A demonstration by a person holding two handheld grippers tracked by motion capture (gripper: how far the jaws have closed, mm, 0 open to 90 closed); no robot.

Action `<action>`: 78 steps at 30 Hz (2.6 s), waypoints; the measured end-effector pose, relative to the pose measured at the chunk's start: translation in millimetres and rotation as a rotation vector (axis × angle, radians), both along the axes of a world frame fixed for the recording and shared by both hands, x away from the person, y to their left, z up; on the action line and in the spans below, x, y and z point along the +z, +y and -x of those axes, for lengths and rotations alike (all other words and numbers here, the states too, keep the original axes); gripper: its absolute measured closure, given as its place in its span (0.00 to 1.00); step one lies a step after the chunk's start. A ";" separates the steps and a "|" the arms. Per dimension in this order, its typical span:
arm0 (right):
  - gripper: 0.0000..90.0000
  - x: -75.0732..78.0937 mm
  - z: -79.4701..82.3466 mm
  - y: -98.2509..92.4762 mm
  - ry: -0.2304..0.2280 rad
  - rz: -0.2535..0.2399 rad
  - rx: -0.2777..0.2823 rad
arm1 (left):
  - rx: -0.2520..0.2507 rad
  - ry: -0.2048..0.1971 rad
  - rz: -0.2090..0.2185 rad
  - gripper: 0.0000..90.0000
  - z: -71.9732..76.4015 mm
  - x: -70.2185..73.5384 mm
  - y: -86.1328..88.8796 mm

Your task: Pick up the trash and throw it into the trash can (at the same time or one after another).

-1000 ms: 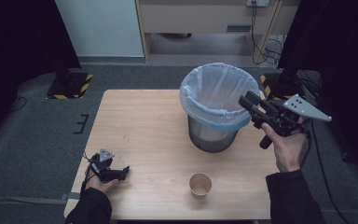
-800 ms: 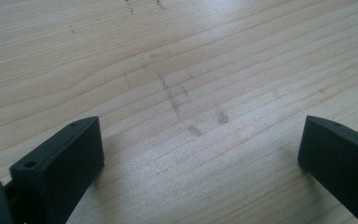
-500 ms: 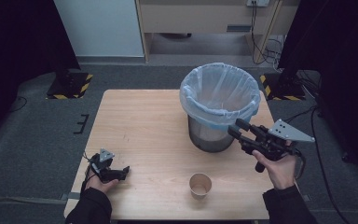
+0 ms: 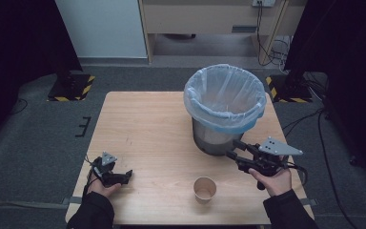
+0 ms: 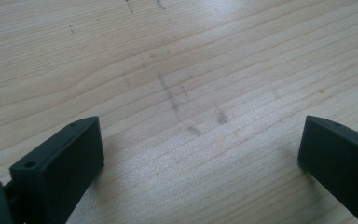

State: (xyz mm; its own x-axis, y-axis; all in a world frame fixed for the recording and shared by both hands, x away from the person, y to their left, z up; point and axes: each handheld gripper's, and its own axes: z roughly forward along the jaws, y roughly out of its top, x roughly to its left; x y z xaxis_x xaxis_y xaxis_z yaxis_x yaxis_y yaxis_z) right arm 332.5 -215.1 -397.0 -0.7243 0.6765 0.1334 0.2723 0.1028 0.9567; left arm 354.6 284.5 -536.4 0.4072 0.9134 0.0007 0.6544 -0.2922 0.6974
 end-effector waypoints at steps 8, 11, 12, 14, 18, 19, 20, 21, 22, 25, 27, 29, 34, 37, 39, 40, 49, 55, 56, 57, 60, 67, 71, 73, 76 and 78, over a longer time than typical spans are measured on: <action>0.56 -33.0 11.4 8.5 0.079 0.034 0.044 | 0.001 0.000 0.000 0.00 0.1 0.0 -0.3; 0.56 -46.3 14.0 11.9 0.113 0.068 0.062 | 0.002 0.000 0.000 0.00 0.1 0.0 -0.3; 0.56 -49.0 14.2 13.7 0.118 0.084 0.067 | 0.002 0.000 0.000 0.00 0.1 0.0 -0.3; 0.56 -51.1 14.7 16.5 0.125 0.081 0.075 | 0.002 0.000 0.000 0.00 0.1 0.0 -0.3; 0.57 -57.3 15.7 22.3 0.143 0.093 0.100 | 0.002 0.000 0.000 0.00 0.1 0.0 -0.3; 0.57 -59.0 15.9 23.8 0.147 0.098 0.107 | 0.002 0.000 0.000 0.00 0.1 0.0 -0.3; 0.58 -60.1 16.2 25.0 0.154 0.099 0.111 | 0.002 0.000 0.000 0.00 0.1 0.0 -0.3; 0.58 -61.9 16.5 26.9 0.161 0.099 0.117 | 0.002 0.000 0.000 0.00 0.1 0.0 -0.4; 0.59 -63.8 16.8 28.6 0.168 0.102 0.127 | 0.001 0.000 0.000 0.00 0.1 0.0 -0.3; 0.61 -69.2 17.8 33.2 0.193 0.117 0.148 | 0.002 0.000 0.000 0.00 0.1 0.0 -0.4; 0.62 -72.7 17.9 35.8 0.210 0.135 0.155 | 0.002 0.000 0.000 0.00 0.1 0.0 -0.4; 0.64 -74.8 17.3 37.0 0.220 0.148 0.163 | 0.002 0.000 0.001 0.00 0.1 0.0 -0.4; 0.72 -80.5 15.5 41.2 0.263 0.188 0.183 | 0.002 0.000 0.000 0.00 0.1 0.0 -0.5; 0.77 -83.5 14.4 43.2 0.284 0.207 0.190 | 0.002 0.000 0.001 0.00 0.1 0.0 -0.5; 0.81 -84.6 13.9 44.2 0.296 0.216 0.197 | 0.002 0.000 0.001 0.00 0.1 -0.1 -0.5; 0.82 -84.8 13.8 44.3 0.299 0.220 0.198 | 0.002 0.000 0.001 0.00 0.1 0.0 -0.5; 0.93 -81.2 14.0 41.5 0.312 0.230 0.210 | 0.002 0.000 0.001 0.00 0.1 0.0 -0.5; 0.94 -72.6 14.6 36.1 0.287 0.189 0.196 | 0.002 0.000 0.001 0.00 0.1 0.0 -0.5; 0.94 -71.0 14.5 35.1 0.280 0.181 0.194 | 0.002 0.000 0.001 0.00 0.1 0.0 -0.5; 0.93 -68.2 14.3 33.3 0.270 0.169 0.184 | 0.002 0.000 0.001 0.00 0.1 -0.1 -0.5; 0.93 -61.7 13.4 28.1 0.239 0.144 0.159 | 0.002 0.000 0.001 0.00 0.1 0.0 -0.5; 0.94 -47.3 13.2 17.0 0.180 0.060 0.120 | 0.002 0.000 0.001 0.00 0.1 0.0 -0.5; 0.93 -40.0 13.5 11.8 0.150 0.035 0.109 | 0.002 0.000 0.001 0.00 0.1 0.0 -0.5; 0.93 -34.2 14.2 10.4 0.126 0.025 0.108 | 0.002 0.000 0.001 0.00 0.1 0.0 -0.5; 0.93 -26.7 15.2 7.8 0.102 0.004 0.103 | 0.002 0.000 0.001 0.00 0.1 0.0 -0.5; 0.93 -22.1 15.4 5.0 0.088 -0.006 0.096 | 0.002 0.000 0.001 0.00 0.1 0.0 -0.5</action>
State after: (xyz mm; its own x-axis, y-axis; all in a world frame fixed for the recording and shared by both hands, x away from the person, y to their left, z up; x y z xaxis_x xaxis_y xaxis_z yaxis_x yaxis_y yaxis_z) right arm 317.1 -210.1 -419.1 -0.7713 0.6033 0.2029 0.3442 0.1271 0.9303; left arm 354.5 284.0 -536.4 0.4055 0.9141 0.0002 0.6549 -0.2907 0.6976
